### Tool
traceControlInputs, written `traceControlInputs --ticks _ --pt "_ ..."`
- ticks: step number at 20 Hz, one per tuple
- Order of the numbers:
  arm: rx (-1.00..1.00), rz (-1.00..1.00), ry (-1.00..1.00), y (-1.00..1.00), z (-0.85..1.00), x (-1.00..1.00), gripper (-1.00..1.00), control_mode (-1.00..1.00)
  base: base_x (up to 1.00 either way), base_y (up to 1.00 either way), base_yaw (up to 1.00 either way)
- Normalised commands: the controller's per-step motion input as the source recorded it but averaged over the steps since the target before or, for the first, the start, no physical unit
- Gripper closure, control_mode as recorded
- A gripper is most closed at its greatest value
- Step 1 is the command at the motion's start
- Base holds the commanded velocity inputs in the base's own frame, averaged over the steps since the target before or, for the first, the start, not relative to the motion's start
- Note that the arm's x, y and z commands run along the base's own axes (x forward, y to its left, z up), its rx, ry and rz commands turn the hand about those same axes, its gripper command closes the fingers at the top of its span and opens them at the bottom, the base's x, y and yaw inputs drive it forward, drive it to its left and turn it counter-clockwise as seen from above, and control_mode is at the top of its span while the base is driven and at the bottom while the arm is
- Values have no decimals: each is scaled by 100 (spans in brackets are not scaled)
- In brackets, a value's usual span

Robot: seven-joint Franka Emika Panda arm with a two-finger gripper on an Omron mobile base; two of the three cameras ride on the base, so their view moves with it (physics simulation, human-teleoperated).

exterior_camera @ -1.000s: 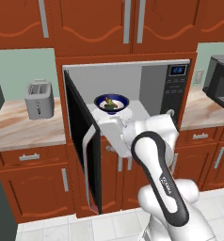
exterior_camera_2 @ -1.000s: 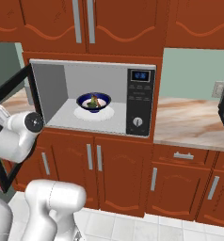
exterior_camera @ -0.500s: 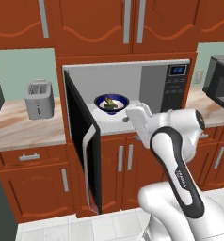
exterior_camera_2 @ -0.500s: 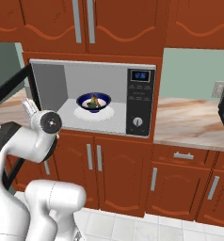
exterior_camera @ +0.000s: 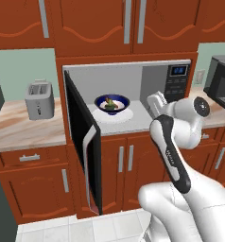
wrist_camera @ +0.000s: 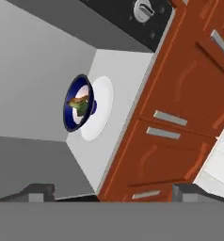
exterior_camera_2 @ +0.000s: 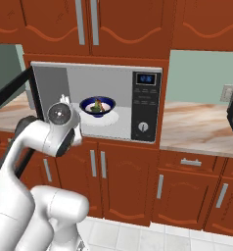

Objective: The microwave is finished heating the chicken drumstick and broccoli. Take the bowl containing the food and place it on the dining counter.

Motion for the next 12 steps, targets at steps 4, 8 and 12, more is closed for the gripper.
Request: traceControlInputs --ticks 4,8,12 --pt "-2 -5 13 -36 1 54 -100 -100 0 0 0" --pt "-6 30 5 0 -8 41 -100 -100 0 0 0" --pt "-2 52 4 0 -5 13 -100 -100 0 0 0"
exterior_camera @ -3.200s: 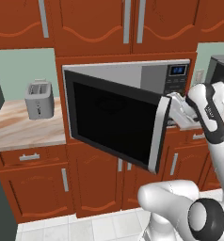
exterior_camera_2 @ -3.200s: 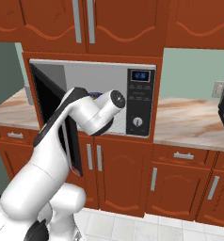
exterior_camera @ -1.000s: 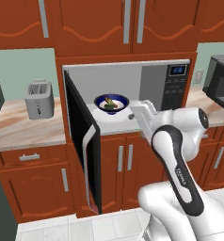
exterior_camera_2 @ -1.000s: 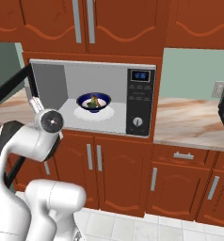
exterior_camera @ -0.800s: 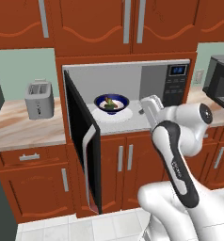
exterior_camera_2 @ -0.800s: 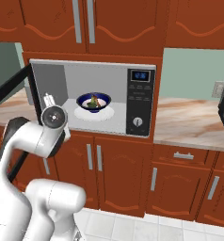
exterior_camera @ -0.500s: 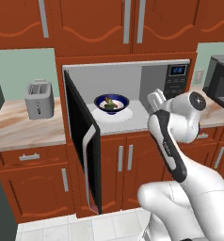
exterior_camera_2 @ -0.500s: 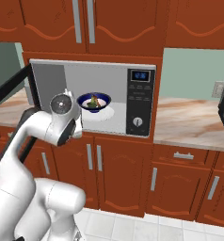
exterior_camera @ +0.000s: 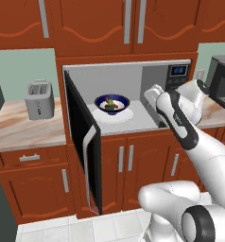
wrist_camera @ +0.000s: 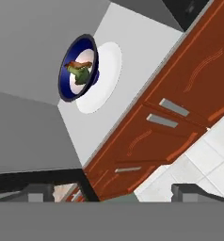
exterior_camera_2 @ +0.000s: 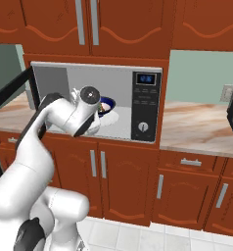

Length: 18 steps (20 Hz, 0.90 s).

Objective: The microwave is finished heating the chicken drumstick and broccoli. Take the bowl containing the food and place it on the dining counter.

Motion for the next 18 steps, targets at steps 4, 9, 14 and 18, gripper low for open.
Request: traceControlInputs --ticks 4,9,14,18 --pt "0 9 0 13 0 0 -100 -100 0 0 0" --pt "0 0 0 9 -14 23 -100 -100 0 0 0" --pt "0 -2 0 13 -19 51 -100 -100 0 0 0" --pt "0 -1 1 7 -24 53 -100 -100 0 0 0"
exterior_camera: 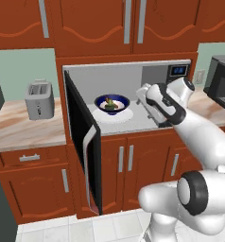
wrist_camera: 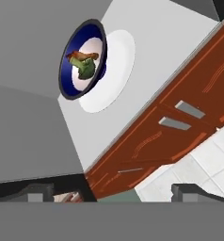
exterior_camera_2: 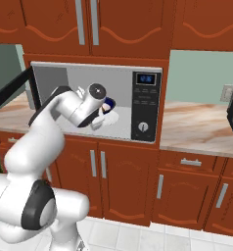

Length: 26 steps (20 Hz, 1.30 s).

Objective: The microwave is finished heating the chicken drumstick and broccoli. Take the bowl containing the food and place it on the dining counter.

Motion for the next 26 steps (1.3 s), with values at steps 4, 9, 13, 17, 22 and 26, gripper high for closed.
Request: traceControlInputs --ticks 4,9,13,17,22,26 --pt "0 0 2 4 -33 60 -100 -100 0 0 0" --pt "0 -1 1 9 -27 63 -100 -100 0 0 0" --pt "0 -1 0 13 -21 62 -100 -100 0 0 0" --pt "0 0 1 3 -28 61 -100 -100 0 0 0" --pt "-1 0 1 1 -33 60 -100 -100 0 0 0" --pt "-1 0 0 3 -33 60 -100 -100 0 0 0"
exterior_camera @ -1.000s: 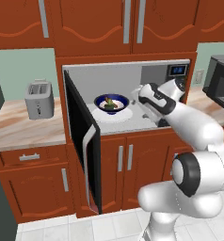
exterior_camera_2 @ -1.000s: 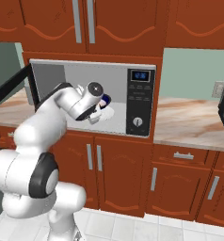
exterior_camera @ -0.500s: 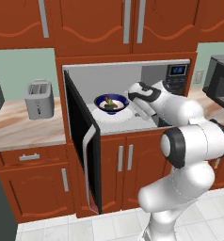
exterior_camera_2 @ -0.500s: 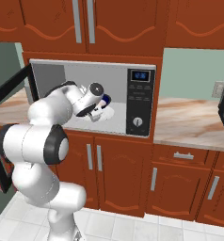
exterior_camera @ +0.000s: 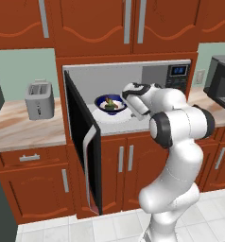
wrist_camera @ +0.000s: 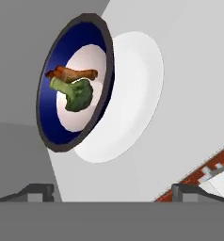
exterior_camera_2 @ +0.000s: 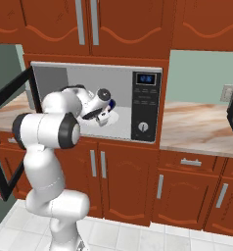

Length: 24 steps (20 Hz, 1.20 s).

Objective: The microwave is finished heating the chicken drumstick and broccoli. Take the bowl containing the food and place it on the dining counter.

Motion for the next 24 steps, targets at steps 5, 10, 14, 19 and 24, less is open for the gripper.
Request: traceControlInputs --ticks 5,10,14,19,24 --pt "-3 -1 1 10 -37 58 -100 -100 0 0 0" --pt "-3 -1 2 15 -34 52 -100 -100 0 0 0" --pt "-1 -2 2 18 -24 48 -100 -100 0 0 0" --pt "0 -3 2 22 -17 52 -100 -100 0 0 0" --pt "0 -3 2 15 -15 51 -100 -100 0 0 0"
